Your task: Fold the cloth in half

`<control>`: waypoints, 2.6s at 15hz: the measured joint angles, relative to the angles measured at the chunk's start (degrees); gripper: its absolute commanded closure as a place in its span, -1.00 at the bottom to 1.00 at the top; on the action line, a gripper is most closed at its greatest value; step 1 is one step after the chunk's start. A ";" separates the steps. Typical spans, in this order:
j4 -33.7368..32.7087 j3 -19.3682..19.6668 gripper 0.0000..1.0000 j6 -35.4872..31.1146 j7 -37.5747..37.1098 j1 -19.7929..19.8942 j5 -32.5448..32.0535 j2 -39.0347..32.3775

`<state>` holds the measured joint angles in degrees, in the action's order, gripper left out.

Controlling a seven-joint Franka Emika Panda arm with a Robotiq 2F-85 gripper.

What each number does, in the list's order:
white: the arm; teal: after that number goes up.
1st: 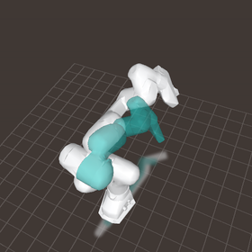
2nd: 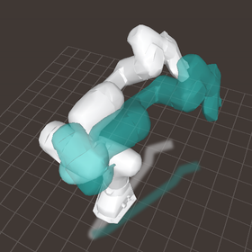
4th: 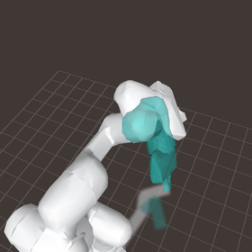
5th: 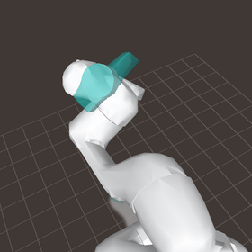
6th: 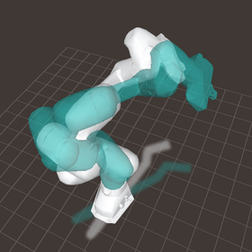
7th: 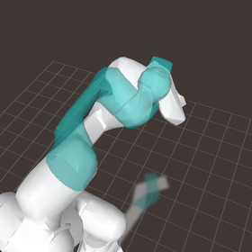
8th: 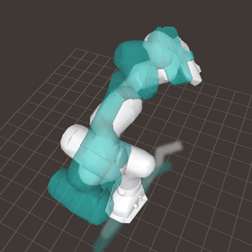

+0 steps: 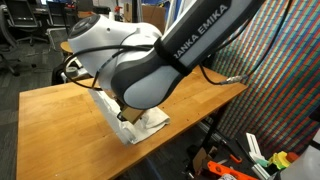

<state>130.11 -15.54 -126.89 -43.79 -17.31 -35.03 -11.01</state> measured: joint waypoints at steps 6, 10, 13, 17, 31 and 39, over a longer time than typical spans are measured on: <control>-6.06 0.49 0.26 4.46 -0.43 -3.95 -0.38 -9.11; -8.52 0.47 -0.31 7.24 2.37 -5.44 1.25 -10.28; -9.02 0.27 -0.77 6.03 10.99 -4.99 7.51 -9.26; -9.05 0.64 -1.00 4.87 18.67 -3.58 15.23 -5.30; -10.99 6.22 -1.00 14.63 44.99 7.80 27.43 -3.44; -2.67 7.28 -1.00 2.96 45.07 9.68 30.14 -5.26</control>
<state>127.44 -8.26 -123.93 1.27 -7.63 -4.89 -16.27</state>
